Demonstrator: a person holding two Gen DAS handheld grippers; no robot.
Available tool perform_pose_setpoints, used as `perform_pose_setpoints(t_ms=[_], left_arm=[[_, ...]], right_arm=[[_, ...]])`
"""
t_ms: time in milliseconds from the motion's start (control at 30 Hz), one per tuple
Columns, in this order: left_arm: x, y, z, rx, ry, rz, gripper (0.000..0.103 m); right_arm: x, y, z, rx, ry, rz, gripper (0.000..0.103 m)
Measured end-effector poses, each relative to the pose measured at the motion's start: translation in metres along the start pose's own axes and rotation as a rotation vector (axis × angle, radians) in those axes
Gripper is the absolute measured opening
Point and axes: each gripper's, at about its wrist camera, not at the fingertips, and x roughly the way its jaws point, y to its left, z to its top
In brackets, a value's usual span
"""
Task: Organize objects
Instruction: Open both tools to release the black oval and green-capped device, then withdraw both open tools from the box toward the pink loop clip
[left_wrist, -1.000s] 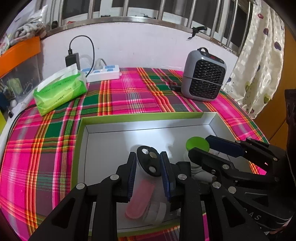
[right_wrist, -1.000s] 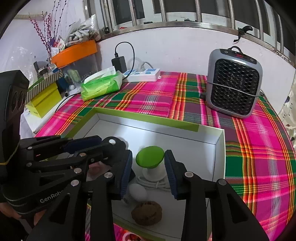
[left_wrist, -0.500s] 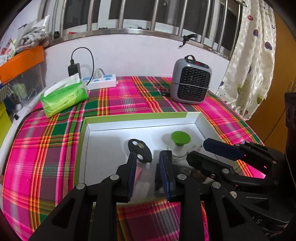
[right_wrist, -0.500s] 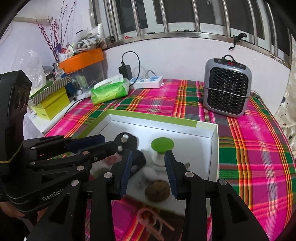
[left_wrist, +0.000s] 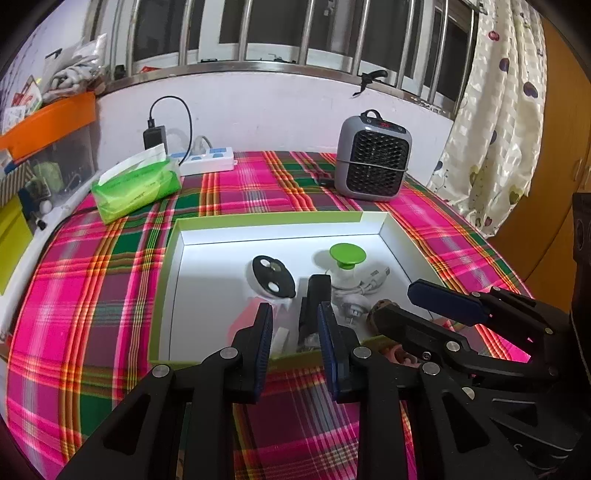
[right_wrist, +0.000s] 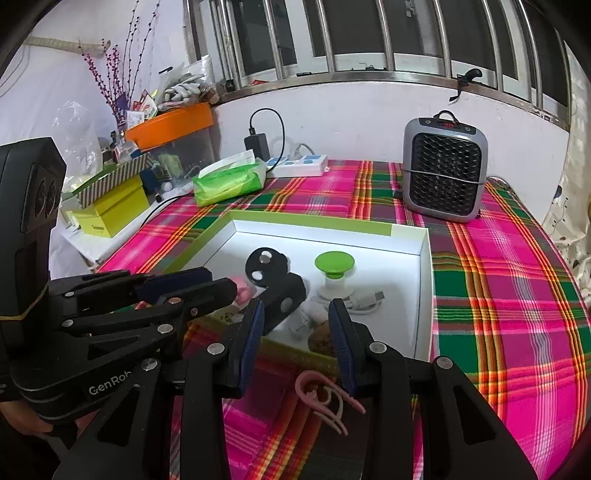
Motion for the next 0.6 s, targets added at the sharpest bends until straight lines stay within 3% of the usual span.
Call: perform_pose_setpoints(t_ms=[600], left_arm=[[-0.009, -0.001, -0.016, -0.019, -0.002, -0.021, 0.022]], right_arm=[[-0.009, 0.008, -0.012, -0.012, 0.007, 0.005, 0.038]])
